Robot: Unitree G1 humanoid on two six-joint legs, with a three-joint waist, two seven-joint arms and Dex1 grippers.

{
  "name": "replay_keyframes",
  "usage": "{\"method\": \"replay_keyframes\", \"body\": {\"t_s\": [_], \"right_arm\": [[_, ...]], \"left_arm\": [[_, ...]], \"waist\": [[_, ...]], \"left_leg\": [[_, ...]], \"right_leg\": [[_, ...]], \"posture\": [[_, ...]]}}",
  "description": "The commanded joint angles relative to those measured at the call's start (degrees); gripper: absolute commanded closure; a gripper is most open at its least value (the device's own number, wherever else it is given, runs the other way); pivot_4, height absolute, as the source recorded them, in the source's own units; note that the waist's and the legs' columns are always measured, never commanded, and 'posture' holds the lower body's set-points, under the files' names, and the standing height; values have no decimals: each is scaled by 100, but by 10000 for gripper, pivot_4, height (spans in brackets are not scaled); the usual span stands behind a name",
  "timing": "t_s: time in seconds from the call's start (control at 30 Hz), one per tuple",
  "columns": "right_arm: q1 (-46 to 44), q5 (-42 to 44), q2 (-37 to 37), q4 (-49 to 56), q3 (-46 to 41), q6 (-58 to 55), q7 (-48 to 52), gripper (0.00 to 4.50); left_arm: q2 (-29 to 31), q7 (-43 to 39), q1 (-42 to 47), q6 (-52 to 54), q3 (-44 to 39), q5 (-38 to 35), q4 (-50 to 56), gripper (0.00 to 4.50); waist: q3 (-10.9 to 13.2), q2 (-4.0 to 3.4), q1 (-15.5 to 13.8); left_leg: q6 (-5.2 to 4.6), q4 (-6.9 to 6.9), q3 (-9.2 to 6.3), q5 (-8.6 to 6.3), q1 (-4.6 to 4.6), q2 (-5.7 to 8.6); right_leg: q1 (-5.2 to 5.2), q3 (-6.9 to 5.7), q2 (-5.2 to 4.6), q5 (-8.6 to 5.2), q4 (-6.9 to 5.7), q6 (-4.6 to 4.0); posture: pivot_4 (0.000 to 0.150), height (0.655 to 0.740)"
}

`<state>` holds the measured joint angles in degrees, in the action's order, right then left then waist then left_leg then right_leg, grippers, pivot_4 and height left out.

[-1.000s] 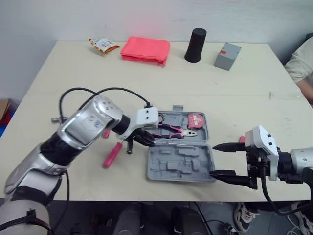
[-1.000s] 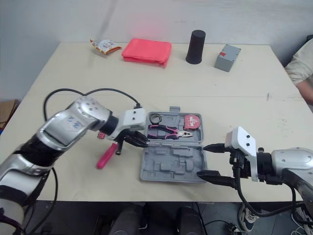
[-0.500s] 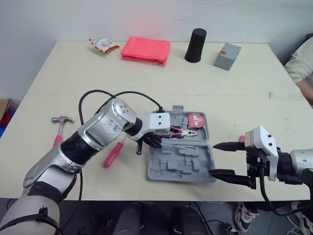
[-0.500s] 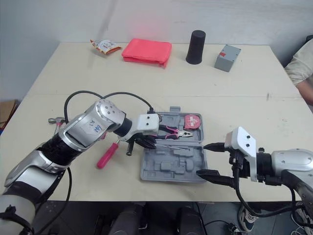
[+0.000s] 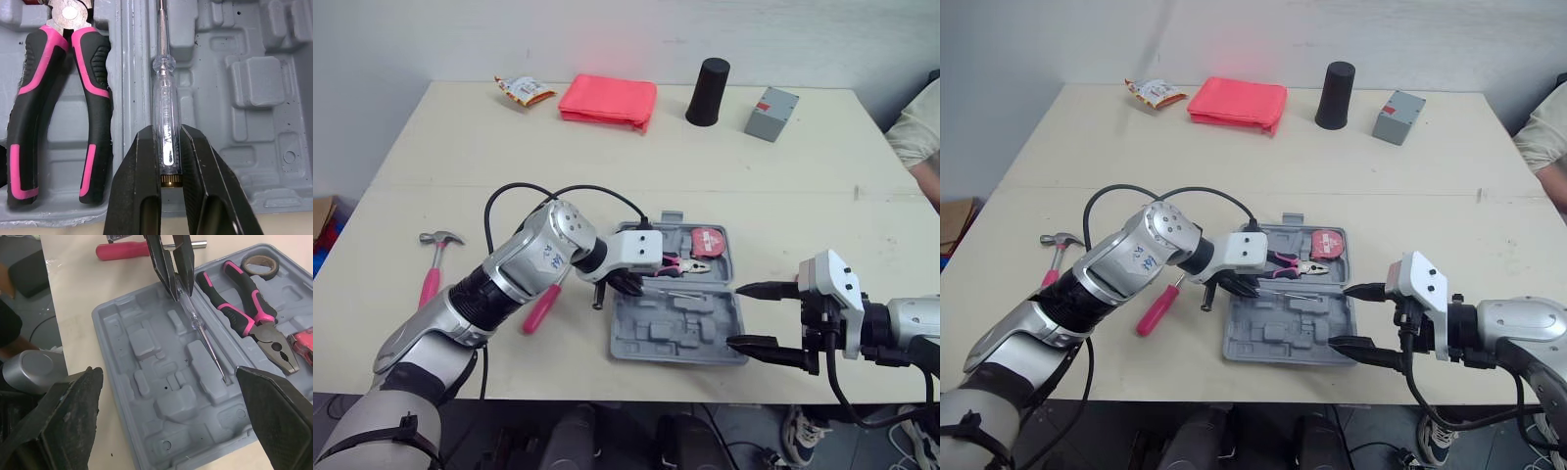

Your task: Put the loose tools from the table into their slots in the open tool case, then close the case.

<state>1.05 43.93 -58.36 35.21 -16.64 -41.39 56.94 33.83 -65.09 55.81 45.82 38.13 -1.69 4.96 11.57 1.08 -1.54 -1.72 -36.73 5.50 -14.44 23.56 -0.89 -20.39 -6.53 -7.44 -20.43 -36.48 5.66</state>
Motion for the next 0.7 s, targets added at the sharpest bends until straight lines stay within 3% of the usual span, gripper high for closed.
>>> {"method": "replay_keyframes", "body": {"t_s": [0.03,0.1,0.13,0.17,0.37,0.47,0.7], "right_arm": [[9,79,31,104,-160,29,-34,0],[17,88,36,121,-158,31,-54,0],[15,90,39,122,-155,33,-62,0],[6,94,39,117,-152,32,-67,0],[80,117,56,167,-199,26,-105,0],[127,123,88,199,-188,28,-147,0],[-23,81,165,129,33,47,-220,0]], "left_arm": [[48,-53,-134,-49,47,134,63,44922],[42,-58,-163,-70,31,136,69,44922],[15,-40,-164,-104,-27,116,69,34904],[-12,-27,-150,-122,-85,99,62,32399],[-54,-246,-165,11,-952,-616,430,6270],[-132,-31,-533,-407,-1324,-732,279,7907],[-898,178,-1600,-1782,-2036,-1200,-303,37345]], "waist": [[0,0,0],[0,0,1],[0,0,1],[0,0,1],[0,0,-1],[-1,-2,2],[-1,-2,4]], "left_leg": [[0,-2,-1,0,0,0],[0,-4,-2,0,0,0],[-1,-5,-2,0,0,-1],[-1,-6,-2,-1,0,0],[-6,-28,-10,-3,11,-2],[-8,-30,-13,-5,12,-2],[-8,-39,-15,-5,11,0]], "right_leg": [[1,0,0,0,-1,0],[2,0,0,0,-2,0],[2,0,0,0,-2,0],[2,-1,0,0,-3,0],[2,-6,-3,0,-10,0],[3,-9,-6,0,-10,0],[5,-15,-8,0,-21,0]], "posture": [[1500,7361],[1500,7361],[1500,7361],[1500,7361],[1500,7361],[1500,7361],[1500,7361]]}}
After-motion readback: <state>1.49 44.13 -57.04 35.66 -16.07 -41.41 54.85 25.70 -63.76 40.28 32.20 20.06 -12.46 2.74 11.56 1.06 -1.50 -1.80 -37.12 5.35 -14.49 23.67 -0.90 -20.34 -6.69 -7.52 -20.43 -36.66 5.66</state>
